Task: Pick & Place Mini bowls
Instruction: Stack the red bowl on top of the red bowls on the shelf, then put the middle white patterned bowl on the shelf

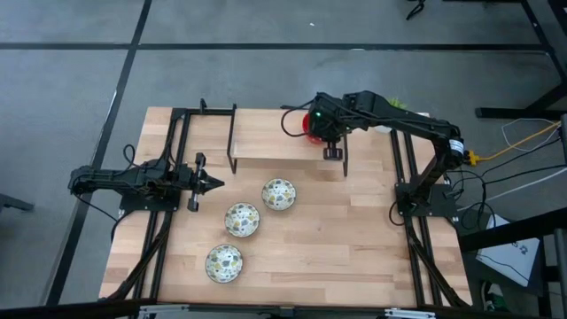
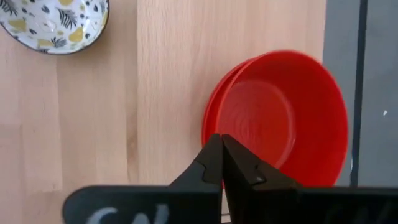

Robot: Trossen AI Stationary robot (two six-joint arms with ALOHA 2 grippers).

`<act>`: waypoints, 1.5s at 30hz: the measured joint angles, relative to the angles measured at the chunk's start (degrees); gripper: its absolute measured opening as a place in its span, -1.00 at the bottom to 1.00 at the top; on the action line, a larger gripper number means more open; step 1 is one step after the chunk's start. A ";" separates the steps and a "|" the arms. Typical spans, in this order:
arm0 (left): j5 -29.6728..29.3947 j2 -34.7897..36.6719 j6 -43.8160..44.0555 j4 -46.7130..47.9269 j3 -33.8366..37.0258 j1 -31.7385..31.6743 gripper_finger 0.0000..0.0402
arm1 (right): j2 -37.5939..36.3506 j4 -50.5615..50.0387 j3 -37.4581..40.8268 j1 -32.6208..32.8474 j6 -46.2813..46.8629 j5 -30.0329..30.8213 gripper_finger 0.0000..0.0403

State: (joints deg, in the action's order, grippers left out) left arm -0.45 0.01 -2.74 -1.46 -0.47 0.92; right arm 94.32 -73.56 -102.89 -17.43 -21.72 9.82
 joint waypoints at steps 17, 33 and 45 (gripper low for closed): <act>0.01 0.00 0.00 -0.01 0.00 -0.01 -0.95 | -1.37 -0.27 2.27 -0.72 0.53 2.50 -0.99; 0.02 0.00 0.00 0.01 0.00 -0.01 -0.96 | -3.41 3.99 2.19 10.35 7.02 -2.51 -0.97; 0.00 0.00 0.00 0.01 0.01 -0.01 -0.94 | -3.37 9.86 2.19 21.90 9.60 -2.45 -0.97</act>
State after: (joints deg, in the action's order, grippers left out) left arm -0.45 0.01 -2.74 -1.45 -0.46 0.91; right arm 90.96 -63.70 -100.71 4.47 -12.12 7.38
